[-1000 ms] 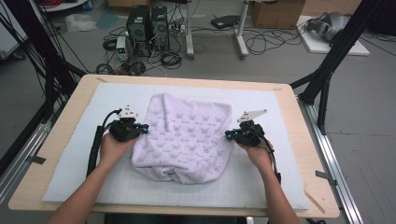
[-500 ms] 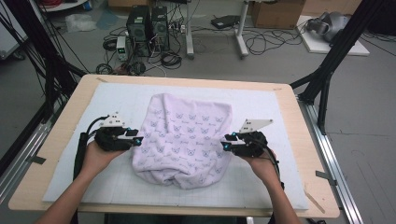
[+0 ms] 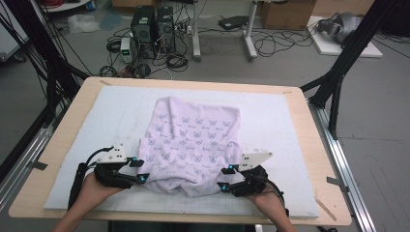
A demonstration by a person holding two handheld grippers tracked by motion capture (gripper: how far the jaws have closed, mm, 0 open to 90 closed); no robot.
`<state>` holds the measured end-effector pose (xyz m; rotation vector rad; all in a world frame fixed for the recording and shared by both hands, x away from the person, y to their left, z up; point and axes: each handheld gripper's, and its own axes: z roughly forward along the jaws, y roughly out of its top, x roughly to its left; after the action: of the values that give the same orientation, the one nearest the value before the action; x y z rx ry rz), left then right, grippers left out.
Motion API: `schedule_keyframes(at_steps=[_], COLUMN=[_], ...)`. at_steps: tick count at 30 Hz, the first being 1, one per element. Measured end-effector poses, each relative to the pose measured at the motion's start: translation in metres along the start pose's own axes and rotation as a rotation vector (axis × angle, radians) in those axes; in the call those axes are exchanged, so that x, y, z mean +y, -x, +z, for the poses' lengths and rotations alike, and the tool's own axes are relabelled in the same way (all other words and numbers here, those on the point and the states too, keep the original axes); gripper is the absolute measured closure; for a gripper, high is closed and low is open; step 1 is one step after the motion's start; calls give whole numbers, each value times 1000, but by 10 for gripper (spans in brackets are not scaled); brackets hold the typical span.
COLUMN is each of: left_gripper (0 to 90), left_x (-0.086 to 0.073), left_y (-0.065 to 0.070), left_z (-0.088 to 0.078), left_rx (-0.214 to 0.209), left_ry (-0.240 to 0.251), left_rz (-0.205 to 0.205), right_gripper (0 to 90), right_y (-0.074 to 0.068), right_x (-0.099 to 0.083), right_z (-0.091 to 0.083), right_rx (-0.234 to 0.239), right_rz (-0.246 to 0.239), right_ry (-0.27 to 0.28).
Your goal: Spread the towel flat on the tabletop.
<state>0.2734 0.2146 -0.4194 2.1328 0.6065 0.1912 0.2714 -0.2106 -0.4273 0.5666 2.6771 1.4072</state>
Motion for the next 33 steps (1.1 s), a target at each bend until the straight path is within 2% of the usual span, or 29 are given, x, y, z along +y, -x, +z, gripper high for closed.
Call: schedule_keyframes(at_steps=[2, 4, 7, 9, 10, 12, 15, 16, 20, 21, 23, 24, 27, 28, 30, 33], left_gripper=[458, 504, 684, 803, 874, 890, 898, 899, 899, 900, 900, 900, 899, 899, 899, 896], left_x=[-1, -3, -8, -8, -7, -4, 2, 5, 23, 27, 34, 37, 44, 44, 44, 41], left_y=[3, 4, 5, 4, 4, 2, -5, -7, -20, -23, -32, -37, -52, -56, -63, -66], left_z=[5, 12, 24, 26, 26, 23, 15, 13, 4, 5, 11, 16, 31, 35, 44, 47], left_rx=[-18, -49, -99, -115, -100, -82, -42, -25, 47, 78, 109, 136, 174, 183, 183, 152], left_ry=[-18, -38, -79, -73, -78, -78, -54, -36, 18, 21, 23, 23, 21, 17, 3, -9], left_rz=[7, 15, 32, 30, 38, 33, 26, 9, -4, 0, -26, -35, -76, -87, -116, -120], right_gripper=[476, 507, 653, 783, 821, 835, 837, 837, 836, 836, 837, 836, 836, 836, 836, 831], right_y=[-2, -2, -2, 0, 1, 2, 3, 5, 19, 24, 37, 44, 67, 78, 91, 103], right_x=[-2, -3, -4, -4, -4, -3, 3, 6, 22, 26, 34, 36, 40, 39, 36, 30], right_z=[7, 14, 21, 22, 22, 19, 6, 1, -17, -20, -21, -20, -10, -5, 4, 17], right_rx=[18, 22, 21, 39, 49, 67, 52, 42, -22, -44, -83, -95, -148, -158, -154, -150], right_rz=[-4, -9, -20, -19, -17, -8, -12, -11, -6, -14, -6, 6, 31, 58, 98, 133], right_ry=[-17, -39, -75, -85, -84, -79, -47, -33, -4, -6, -17, -16, -52, -59, -62, -75])
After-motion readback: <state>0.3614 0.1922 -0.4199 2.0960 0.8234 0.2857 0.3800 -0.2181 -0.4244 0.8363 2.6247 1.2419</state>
